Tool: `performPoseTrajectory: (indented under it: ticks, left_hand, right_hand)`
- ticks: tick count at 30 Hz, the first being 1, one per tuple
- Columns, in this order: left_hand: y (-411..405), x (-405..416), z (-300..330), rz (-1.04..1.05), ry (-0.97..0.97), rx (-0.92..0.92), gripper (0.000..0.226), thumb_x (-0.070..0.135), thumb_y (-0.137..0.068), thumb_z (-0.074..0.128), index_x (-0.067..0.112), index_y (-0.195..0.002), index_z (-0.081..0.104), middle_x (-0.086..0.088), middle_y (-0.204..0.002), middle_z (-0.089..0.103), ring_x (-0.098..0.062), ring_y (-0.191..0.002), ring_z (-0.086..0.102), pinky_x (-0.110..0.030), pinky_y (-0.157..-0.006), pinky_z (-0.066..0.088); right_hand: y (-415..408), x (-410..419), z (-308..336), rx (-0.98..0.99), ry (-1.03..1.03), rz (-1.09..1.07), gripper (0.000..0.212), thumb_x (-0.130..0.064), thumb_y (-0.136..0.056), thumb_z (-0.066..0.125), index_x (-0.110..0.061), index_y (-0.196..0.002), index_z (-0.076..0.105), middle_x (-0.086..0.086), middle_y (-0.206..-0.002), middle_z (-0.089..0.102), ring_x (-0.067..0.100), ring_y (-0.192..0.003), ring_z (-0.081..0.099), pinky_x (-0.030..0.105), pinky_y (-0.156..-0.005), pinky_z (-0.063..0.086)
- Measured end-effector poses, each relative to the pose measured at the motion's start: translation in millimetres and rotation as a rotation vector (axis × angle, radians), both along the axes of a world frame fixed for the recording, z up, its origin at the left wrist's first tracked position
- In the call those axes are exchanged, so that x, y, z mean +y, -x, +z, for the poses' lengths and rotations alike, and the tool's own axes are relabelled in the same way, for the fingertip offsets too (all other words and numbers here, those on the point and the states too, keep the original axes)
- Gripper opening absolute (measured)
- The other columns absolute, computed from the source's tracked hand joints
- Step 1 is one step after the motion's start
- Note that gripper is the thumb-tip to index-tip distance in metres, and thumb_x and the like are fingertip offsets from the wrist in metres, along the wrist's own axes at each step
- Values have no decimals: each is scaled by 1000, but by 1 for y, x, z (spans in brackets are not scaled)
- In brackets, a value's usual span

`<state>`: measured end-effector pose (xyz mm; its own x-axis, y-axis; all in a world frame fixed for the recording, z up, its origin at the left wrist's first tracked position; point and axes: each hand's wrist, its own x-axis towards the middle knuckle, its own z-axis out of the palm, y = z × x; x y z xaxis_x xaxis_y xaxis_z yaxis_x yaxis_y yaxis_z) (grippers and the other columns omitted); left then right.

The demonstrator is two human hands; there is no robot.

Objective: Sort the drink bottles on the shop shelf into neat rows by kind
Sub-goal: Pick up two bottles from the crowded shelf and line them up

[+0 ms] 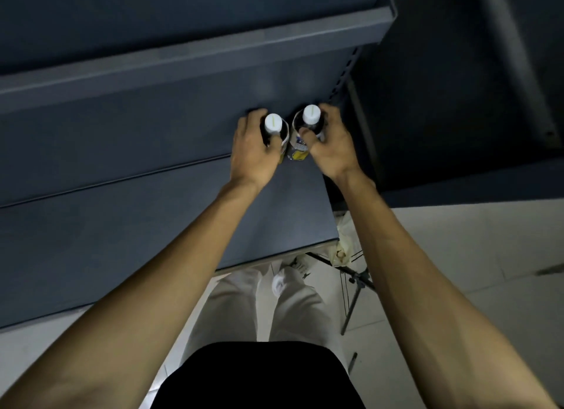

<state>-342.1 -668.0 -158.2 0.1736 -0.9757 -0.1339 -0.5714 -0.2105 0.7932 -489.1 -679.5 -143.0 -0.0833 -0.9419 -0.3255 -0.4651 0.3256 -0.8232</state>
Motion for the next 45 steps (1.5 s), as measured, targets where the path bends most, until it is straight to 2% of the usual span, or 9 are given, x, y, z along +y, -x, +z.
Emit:
performPoseTrajectory:
  ticks: [4,7,14,20,23,32,35,38,45]
  left_hand:
    - [-12,14,11,-22,-13,67,49,8,-86,54,12,-134,45,-11,-132,48,-25,-123,47,-24,-101,32]
    - [-28,25,24,-63,-13,57,45,9,-87,55,11,-131,50,-10,-131,52,-24,-123,48,-24,-101,32]
    - [-99,59,57,-107,-53,89,33,10,-91,51,18,-121,62,2,-122,64,-11,-115,57,-17,-96,39]
    - [-154,136,73,90,-48,97,29,9,-92,52,19,-116,63,4,-113,66,-13,-107,61,-22,-95,44]
    - [-174,182,80,173,-84,58,28,9,-93,53,18,-118,63,3,-113,66,-8,-106,59,-10,-89,39]
    - [-244,307,120,493,7,63,31,4,-94,49,26,-112,63,6,-106,67,10,-95,58,-8,-89,41]
    - [-271,342,134,682,88,111,26,4,-96,50,22,-111,63,1,-105,68,7,-96,58,-14,-92,42]
    - [-295,376,145,748,140,100,25,4,-97,48,11,-115,63,-2,-106,66,10,-92,58,-4,-84,40]
    - [-358,446,159,838,255,99,25,7,-98,46,21,-115,59,1,-109,65,-3,-101,59,-7,-85,41]
  right_hand:
    - [-14,21,17,79,78,-66,58,-19,-88,62,-11,-141,40,9,-138,51,21,-127,47,32,-106,39]
    - [-34,38,27,253,139,-48,50,-25,-83,59,-8,-130,52,16,-125,59,31,-122,48,39,-102,42]
    - [-106,59,53,-156,-65,59,36,-27,-92,61,-14,-125,58,3,-116,64,15,-107,58,25,-96,45]
    - [-156,95,62,-351,-52,203,27,-13,-96,57,-3,-122,57,-4,-100,60,-9,-83,53,1,-75,39]
    - [-177,123,56,-384,-98,338,27,-13,-96,58,-3,-120,58,-3,-101,60,-5,-87,54,0,-74,39]
    - [-282,192,86,-387,-136,786,37,-19,-97,57,-11,-132,51,0,-118,58,11,-108,56,-2,-73,40]
    - [-313,215,101,-382,-149,927,35,-20,-96,57,-15,-131,54,1,-128,59,8,-110,56,3,-76,40]
    - [-344,239,119,-362,-140,1059,33,-26,-96,56,-20,-129,57,-5,-128,59,3,-110,54,4,-75,38]
    - [-427,305,150,-344,-68,1215,28,-28,-97,56,-21,-123,60,-12,-116,60,-4,-103,54,6,-77,39]
